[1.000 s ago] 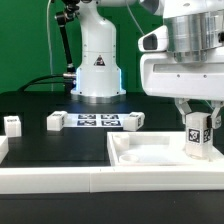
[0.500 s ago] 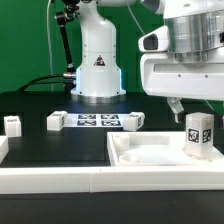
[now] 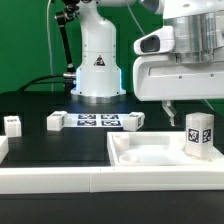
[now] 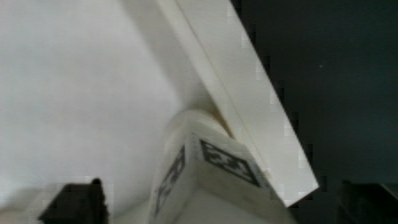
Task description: Assemble square table
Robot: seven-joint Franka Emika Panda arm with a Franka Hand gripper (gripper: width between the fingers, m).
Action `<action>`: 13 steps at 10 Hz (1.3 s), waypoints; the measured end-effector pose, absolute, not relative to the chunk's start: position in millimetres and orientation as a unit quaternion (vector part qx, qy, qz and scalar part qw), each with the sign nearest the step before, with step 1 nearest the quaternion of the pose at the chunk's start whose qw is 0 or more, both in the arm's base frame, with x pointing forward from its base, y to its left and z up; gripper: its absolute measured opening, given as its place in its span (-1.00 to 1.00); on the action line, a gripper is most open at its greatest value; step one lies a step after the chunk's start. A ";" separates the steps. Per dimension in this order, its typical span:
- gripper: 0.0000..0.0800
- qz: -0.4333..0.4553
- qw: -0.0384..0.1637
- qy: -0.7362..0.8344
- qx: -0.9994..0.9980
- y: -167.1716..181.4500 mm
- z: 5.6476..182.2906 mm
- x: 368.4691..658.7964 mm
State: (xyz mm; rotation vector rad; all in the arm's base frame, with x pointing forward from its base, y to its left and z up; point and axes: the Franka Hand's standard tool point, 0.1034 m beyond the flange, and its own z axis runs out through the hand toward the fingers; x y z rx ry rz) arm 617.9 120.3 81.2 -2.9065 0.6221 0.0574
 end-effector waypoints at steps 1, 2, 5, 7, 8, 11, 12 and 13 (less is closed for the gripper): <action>0.62 0.011 0.077 0.138 -0.987 119.4 81.0 618.0; 0.62 0.003 0.070 0.080 -0.994 119.3 81.0 618.6; 0.62 -0.009 0.063 -0.050 -0.997 121.1 80.8 618.9; 0.62 -0.014 0.056 -0.139 -0.989 120.7 80.8 618.9; 0.62 -0.016 0.055 -0.174 -0.983 120.6 80.8 618.9; 0.58 -0.019 0.051 -0.241 -0.969 118.9 80.4 619.0; 0.58 -0.019 0.051 -0.241 -0.969 118.9 80.2 618.9; 0.15 -0.019 0.051 -0.241 -0.969 118.9 80.0 618.8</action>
Offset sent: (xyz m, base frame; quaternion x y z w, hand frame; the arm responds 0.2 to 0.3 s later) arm 0.0036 -0.0026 0.0011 -0.0377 0.0271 -0.1818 0.9822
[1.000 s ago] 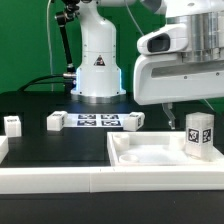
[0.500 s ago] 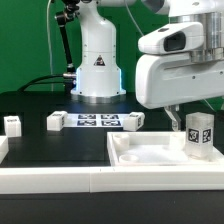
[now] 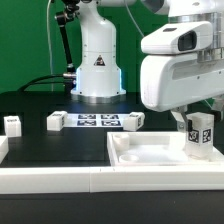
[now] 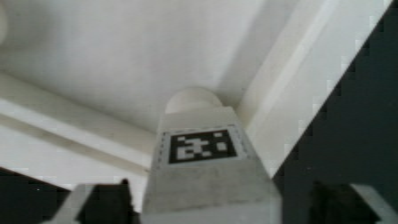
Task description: Assemble square table
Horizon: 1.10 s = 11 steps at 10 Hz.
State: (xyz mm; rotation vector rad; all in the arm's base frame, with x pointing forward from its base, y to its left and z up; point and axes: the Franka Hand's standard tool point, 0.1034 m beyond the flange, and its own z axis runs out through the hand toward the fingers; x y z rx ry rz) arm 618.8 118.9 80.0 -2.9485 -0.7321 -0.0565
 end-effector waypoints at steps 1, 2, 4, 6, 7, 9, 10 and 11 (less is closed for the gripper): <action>-0.19 -0.019 0.051 -0.241 -0.969 118.8 79.9 618.8; -0.19 -0.019 0.050 -0.240 -0.969 116.6 79.9 619.3; -0.27 -0.018 0.051 -0.226 -0.973 116.8 79.9 619.3; -0.27 -0.017 0.057 -0.171 -0.983 116.2 79.7 619.4; -0.27 -0.015 0.059 -0.100 -0.993 115.6 79.7 619.8; -0.27 -0.019 0.060 -0.002 -0.998 115.2 79.0 619.2; -0.27 -0.020 0.060 0.043 -0.997 115.0 78.9 619.0; -0.27 -0.020 0.060 0.068 -0.996 114.9 78.9 619.0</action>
Offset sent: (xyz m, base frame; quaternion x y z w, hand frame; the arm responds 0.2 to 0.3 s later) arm 0.0000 0.0000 0.0000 0.0000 0.0000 0.0650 0.9979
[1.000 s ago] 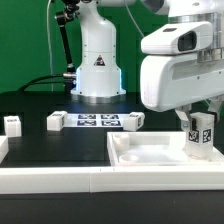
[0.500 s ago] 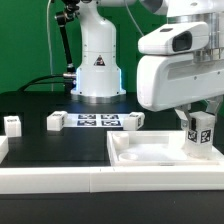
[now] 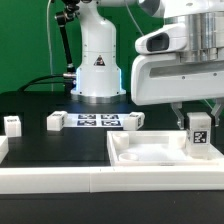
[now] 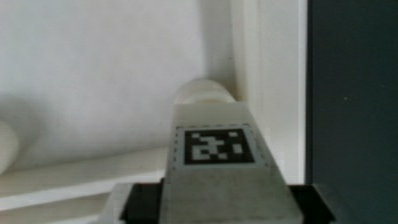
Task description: Assemble square table
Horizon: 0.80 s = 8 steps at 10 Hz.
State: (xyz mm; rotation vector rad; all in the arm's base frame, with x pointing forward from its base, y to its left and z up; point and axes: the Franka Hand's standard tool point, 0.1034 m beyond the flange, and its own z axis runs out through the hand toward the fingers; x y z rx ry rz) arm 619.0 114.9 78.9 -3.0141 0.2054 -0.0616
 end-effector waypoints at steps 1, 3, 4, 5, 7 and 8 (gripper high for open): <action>-0.27 -0.017 0.059 0.142 -0.988 115.1 78.6 618.8; -0.27 -0.012 0.058 0.238 -0.969 114.9 78.4 618.8; -0.27 -0.009 0.059 0.279 -0.959 115.1 78.4 618.6; -0.27 -0.005 0.062 0.317 -0.947 115.3 78.2 618.5; -0.27 0.001 0.066 0.380 -0.923 116.3 77.7 618.1; -0.27 0.004 0.067 0.407 -0.911 116.6 77.6 618.0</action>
Offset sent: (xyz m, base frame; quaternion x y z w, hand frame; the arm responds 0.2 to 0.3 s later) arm -0.0018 0.0093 0.0005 -0.0015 -0.0176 0.2532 0.9673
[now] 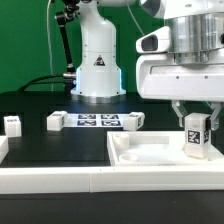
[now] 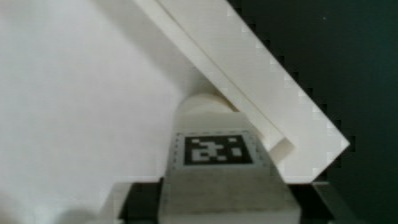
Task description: Assemble square table
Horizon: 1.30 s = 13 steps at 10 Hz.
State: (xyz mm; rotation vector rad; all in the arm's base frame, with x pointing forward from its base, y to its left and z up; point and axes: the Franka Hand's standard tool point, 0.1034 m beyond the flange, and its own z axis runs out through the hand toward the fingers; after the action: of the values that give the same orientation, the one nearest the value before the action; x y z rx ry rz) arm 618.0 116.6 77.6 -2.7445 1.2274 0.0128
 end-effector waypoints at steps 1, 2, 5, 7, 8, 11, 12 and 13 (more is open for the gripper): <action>-0.27 0.007 0.070 0.431 -0.900 116.9 77.5 617.9; -0.27 0.012 0.072 0.465 -0.882 117.9 77.2 617.7; -0.27 0.016 0.074 0.498 -0.864 119.3 76.8 617.3; 0.00 0.015 0.074 0.472 -0.878 120.0 76.6 617.1; 0.34 0.016 0.073 0.459 -0.885 121.4 77.1 616.8; 0.61 0.008 0.074 0.360 -0.930 124.2 76.6 616.4; 0.61 0.007 0.075 0.338 -0.938 124.3 76.5 616.4; 0.62 0.004 0.075 0.300 -0.951 124.1 76.3 616.3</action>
Offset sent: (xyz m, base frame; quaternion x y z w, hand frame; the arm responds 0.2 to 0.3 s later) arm -0.0008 -0.0011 -0.0010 -0.0065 0.0026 0.1068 0.9943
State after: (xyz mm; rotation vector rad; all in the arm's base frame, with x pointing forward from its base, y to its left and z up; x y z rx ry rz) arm 616.3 124.1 76.3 -2.8529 0.9014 0.0118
